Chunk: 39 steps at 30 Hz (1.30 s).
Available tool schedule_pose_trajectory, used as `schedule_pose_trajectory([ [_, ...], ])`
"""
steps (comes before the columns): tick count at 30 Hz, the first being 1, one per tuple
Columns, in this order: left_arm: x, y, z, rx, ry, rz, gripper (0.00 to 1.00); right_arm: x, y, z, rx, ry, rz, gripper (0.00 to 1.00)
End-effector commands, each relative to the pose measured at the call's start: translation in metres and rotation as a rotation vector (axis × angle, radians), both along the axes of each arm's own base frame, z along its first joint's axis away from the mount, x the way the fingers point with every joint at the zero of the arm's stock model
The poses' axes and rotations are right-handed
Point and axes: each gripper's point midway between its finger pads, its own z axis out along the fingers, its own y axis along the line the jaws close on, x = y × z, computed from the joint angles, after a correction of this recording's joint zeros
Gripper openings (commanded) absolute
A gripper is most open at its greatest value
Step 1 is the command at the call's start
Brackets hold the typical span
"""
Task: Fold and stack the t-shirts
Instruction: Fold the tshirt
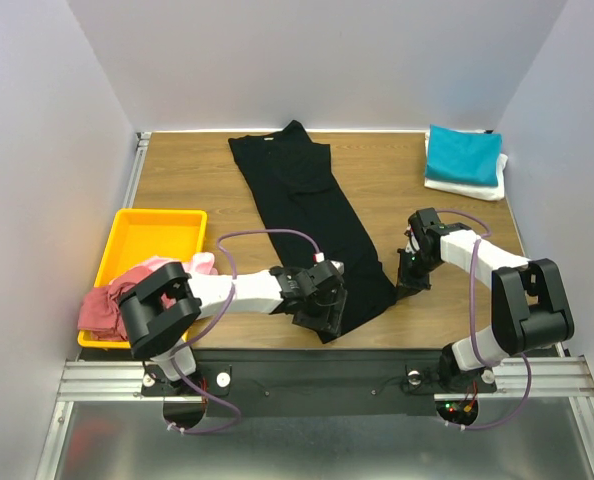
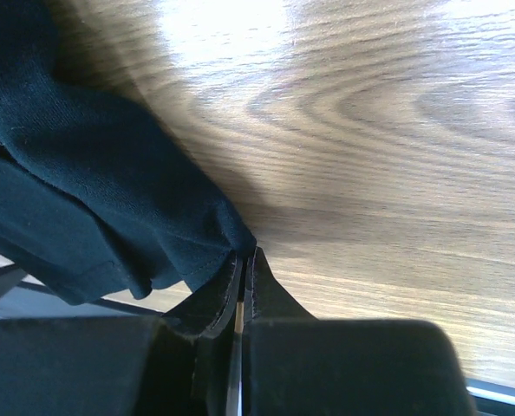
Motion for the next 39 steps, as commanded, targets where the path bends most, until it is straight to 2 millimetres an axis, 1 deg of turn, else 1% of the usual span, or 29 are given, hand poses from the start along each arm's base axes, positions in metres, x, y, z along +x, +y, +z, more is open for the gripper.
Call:
schedule_pose_trajectory([
  [1, -0.013, -0.007, -0.001, 0.017, 0.032, -0.063, 0.73, -0.003, 0.004, 0.005, 0.020, -0.007, 0.008, 0.00],
  [3, -0.017, -0.007, -0.005, 0.032, 0.049, -0.063, 0.70, -0.003, 0.004, 0.005, 0.019, -0.006, 0.010, 0.01],
  [5, -0.022, -0.003, -0.007, 0.054, 0.066, -0.062, 0.70, -0.003, 0.004, 0.005, 0.019, -0.007, 0.013, 0.01],
  [8, -0.024, -0.003, -0.010, 0.062, 0.073, -0.064, 0.70, -0.003, 0.004, 0.005, 0.020, -0.008, 0.011, 0.01],
  [9, -0.026, -0.004, -0.012, 0.066, 0.079, -0.071, 0.67, -0.003, 0.005, 0.006, 0.023, -0.009, 0.013, 0.00],
  [11, -0.027, -0.003, -0.014, 0.077, 0.086, -0.076, 0.61, -0.003, 0.005, 0.006, 0.025, -0.011, 0.016, 0.00],
  [12, -0.028, -0.002, -0.018, 0.094, 0.090, -0.079, 0.55, -0.004, 0.005, 0.006, 0.025, -0.010, 0.015, 0.00],
  [14, -0.028, -0.001, -0.019, 0.110, 0.092, -0.077, 0.49, -0.003, 0.005, 0.008, 0.027, -0.016, 0.015, 0.00],
  [15, -0.027, 0.001, -0.021, 0.123, 0.093, -0.072, 0.43, -0.003, 0.005, 0.008, 0.030, -0.018, 0.012, 0.00],
  [18, -0.026, 0.004, -0.025, 0.158, 0.091, -0.066, 0.36, -0.004, 0.006, 0.009, 0.031, -0.018, 0.014, 0.00],
  [19, -0.027, 0.006, -0.027, 0.175, 0.092, -0.063, 0.31, -0.004, 0.006, 0.010, 0.032, -0.021, 0.014, 0.00],
  [21, -0.025, 0.009, -0.029, 0.196, 0.087, -0.056, 0.29, -0.005, 0.007, 0.009, 0.034, -0.017, 0.016, 0.00],
  [22, -0.025, 0.011, -0.032, 0.208, 0.086, -0.055, 0.24, -0.004, 0.006, 0.010, 0.034, -0.019, 0.018, 0.00],
  [24, -0.023, 0.012, -0.033, 0.227, 0.069, -0.050, 0.22, -0.005, 0.007, 0.010, 0.037, -0.019, 0.018, 0.01],
  [25, -0.023, 0.013, -0.035, 0.239, 0.067, -0.051, 0.15, -0.004, 0.007, 0.011, 0.039, -0.022, 0.020, 0.00],
  [27, -0.021, 0.014, -0.036, 0.251, 0.051, -0.049, 0.07, -0.005, 0.007, 0.012, 0.039, -0.022, 0.021, 0.00],
  [28, -0.020, 0.013, -0.034, 0.253, 0.047, -0.048, 0.00, -0.006, 0.007, 0.013, 0.037, -0.019, 0.022, 0.00],
  [29, -0.019, 0.014, -0.033, 0.255, 0.038, -0.046, 0.00, -0.006, 0.007, 0.015, 0.037, -0.021, 0.022, 0.00],
  [30, -0.018, 0.013, -0.029, 0.246, 0.033, -0.043, 0.00, -0.002, 0.007, 0.020, 0.038, -0.030, 0.022, 0.00],
  [33, -0.019, 0.012, -0.018, 0.222, 0.031, -0.034, 0.00, -0.002, 0.006, 0.030, 0.026, -0.034, 0.013, 0.00],
  [34, -0.020, 0.012, -0.010, 0.204, 0.031, -0.028, 0.00, -0.002, 0.005, 0.037, 0.025, -0.035, 0.010, 0.00],
  [37, -0.024, 0.012, 0.005, 0.170, 0.042, -0.026, 0.00, -0.001, 0.006, 0.052, 0.028, -0.044, 0.007, 0.00],
  [39, -0.029, 0.008, 0.013, 0.138, 0.056, -0.034, 0.00, -0.003, 0.006, 0.057, 0.033, -0.043, 0.010, 0.00],
])
